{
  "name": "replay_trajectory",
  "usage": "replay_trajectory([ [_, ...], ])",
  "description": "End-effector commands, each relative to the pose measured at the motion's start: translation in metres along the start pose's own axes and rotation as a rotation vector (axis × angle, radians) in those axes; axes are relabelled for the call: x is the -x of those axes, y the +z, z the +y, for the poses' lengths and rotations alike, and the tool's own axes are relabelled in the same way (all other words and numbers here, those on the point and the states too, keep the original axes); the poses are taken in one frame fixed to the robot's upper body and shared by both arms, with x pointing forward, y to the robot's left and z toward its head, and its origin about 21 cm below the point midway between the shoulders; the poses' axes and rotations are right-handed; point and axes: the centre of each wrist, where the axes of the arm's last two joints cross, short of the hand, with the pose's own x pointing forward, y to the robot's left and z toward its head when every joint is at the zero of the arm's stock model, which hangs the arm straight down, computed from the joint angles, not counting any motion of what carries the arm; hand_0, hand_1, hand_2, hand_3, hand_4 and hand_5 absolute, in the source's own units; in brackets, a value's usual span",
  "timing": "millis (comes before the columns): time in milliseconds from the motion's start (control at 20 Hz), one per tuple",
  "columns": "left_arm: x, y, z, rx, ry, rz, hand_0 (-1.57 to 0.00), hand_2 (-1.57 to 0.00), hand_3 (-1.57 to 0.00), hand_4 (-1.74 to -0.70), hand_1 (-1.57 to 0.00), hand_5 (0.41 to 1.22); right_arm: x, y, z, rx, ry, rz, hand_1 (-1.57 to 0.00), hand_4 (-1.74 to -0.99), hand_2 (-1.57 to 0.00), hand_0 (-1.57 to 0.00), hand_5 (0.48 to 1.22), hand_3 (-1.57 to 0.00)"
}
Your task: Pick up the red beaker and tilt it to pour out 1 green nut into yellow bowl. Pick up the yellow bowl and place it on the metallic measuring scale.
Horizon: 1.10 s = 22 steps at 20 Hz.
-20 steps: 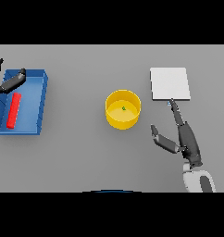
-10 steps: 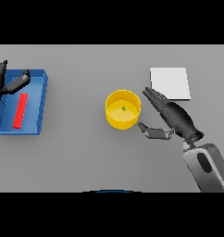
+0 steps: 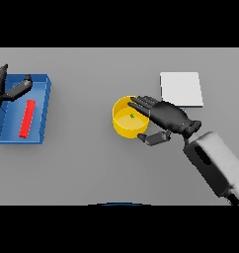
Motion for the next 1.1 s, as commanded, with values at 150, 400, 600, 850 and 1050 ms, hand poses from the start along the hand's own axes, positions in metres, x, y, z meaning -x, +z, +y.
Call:
replay_trajectory([
  [150,0.0,0.0,0.002,0.004,-0.004,-0.012,0.0,0.0,0.0,-0.79,0.0,0.717,0.005,-0.018,-0.002,-0.092,0.054,-0.028,0.0,-1.255,0.0,0.0,0.686,0.0],
  [400,0.001,-0.003,0.002,0.003,-0.002,-0.016,0.0,0.0,0.0,-0.79,0.0,0.732,0.001,-0.036,0.006,-0.184,0.056,-0.057,0.0,-1.25,0.0,0.0,0.681,0.0],
  [600,0.004,-0.001,0.002,-0.001,-0.003,-0.007,0.0,0.0,0.0,-0.8,0.0,0.735,0.001,-0.043,0.014,-0.267,0.088,-0.048,0.0,-1.288,0.0,0.0,0.671,0.0],
  [850,0.002,-0.002,0.007,-0.012,0.004,-0.019,0.0,0.0,0.0,-0.8,0.0,0.735,-0.001,-0.054,0.01,-0.327,0.133,-0.024,0.0,-1.307,0.0,0.0,0.69,0.0],
  [1050,-0.001,-0.003,0.007,-0.01,-0.002,-0.023,0.0,0.0,0.0,-0.79,0.0,0.727,-0.002,-0.056,0.016,-0.362,0.153,-0.016,-0.01,-1.321,-0.03,0.0,0.756,-0.05],
])
